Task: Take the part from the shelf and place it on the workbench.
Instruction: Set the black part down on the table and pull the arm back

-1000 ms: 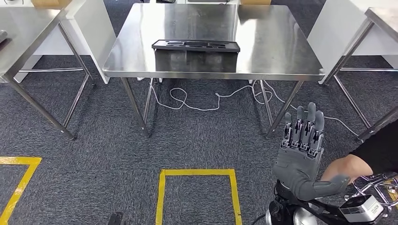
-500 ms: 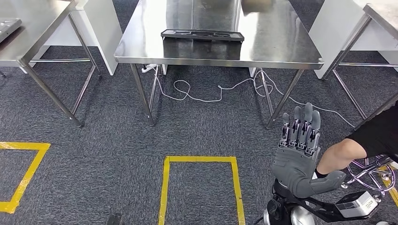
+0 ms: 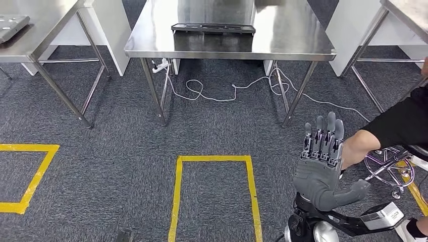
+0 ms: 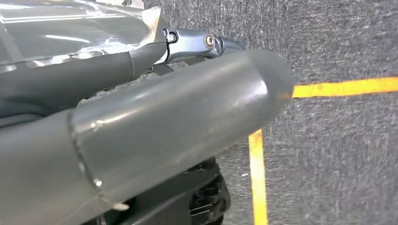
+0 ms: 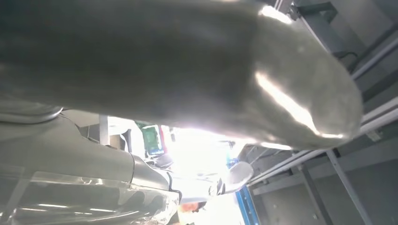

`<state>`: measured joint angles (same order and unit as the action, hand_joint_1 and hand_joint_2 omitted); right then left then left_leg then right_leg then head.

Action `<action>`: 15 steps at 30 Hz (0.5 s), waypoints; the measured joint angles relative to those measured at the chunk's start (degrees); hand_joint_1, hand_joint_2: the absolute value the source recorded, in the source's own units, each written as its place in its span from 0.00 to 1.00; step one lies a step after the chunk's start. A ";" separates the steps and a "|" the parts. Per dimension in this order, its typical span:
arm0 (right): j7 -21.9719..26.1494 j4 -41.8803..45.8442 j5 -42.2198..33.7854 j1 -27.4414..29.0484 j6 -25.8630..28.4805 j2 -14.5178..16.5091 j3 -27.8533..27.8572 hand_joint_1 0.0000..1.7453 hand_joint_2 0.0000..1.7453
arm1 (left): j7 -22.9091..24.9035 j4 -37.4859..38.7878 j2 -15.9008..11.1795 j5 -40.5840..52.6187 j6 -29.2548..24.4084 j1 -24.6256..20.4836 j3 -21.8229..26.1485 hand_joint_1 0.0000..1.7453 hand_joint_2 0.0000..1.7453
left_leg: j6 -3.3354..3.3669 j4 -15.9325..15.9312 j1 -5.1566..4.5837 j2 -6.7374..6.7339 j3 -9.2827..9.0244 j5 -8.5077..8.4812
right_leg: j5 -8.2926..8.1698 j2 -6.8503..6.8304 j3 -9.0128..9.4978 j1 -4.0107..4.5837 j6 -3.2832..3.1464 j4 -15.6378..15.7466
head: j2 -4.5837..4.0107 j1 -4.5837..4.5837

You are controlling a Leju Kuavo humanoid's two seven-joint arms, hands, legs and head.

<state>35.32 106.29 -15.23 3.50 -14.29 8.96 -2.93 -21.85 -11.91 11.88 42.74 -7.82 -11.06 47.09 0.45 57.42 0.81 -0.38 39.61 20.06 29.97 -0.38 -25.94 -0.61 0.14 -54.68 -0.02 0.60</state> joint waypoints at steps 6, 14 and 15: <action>-0.44 -0.54 -0.38 -0.04 0.80 -0.01 0.02 0.00 0.00 | 0.14 -0.01 -0.03 0.01 -0.09 0.11 -0.34 0.00 0.00 | -1.46 16.59 0.55 0.39 1.76 10.92 | -4.54 -0.35 -5.02 -0.11 -1.15 -0.37 | 0.00 -0.46; -0.43 -0.68 -0.88 0.47 0.95 -0.21 0.10 0.00 0.00 | 0.28 -0.03 -0.07 0.01 -0.25 -0.12 -1.09 0.00 0.00 | 0.79 -0.66 0.15 0.44 -10.93 9.14 | -7.50 -0.45 -9.36 0.16 1.83 -2.58 | 0.00 -0.42; -0.42 -0.69 -0.93 0.62 0.96 -0.30 0.11 0.00 0.00 | 0.30 -0.03 -0.04 0.00 -0.28 -0.12 -1.09 0.00 0.00 | 1.48 -0.94 0.15 0.28 -10.33 8.35 | -6.72 -0.32 -9.97 0.17 1.86 -3.33 | 0.00 -0.37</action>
<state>34.90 105.60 -16.16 4.13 -13.34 8.67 -2.82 -21.55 -11.93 11.84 42.74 -8.10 -11.18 46.00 1.93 56.48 0.96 -0.10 29.28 28.40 23.25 -0.70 -35.90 -0.43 2.01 -58.01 -0.02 0.23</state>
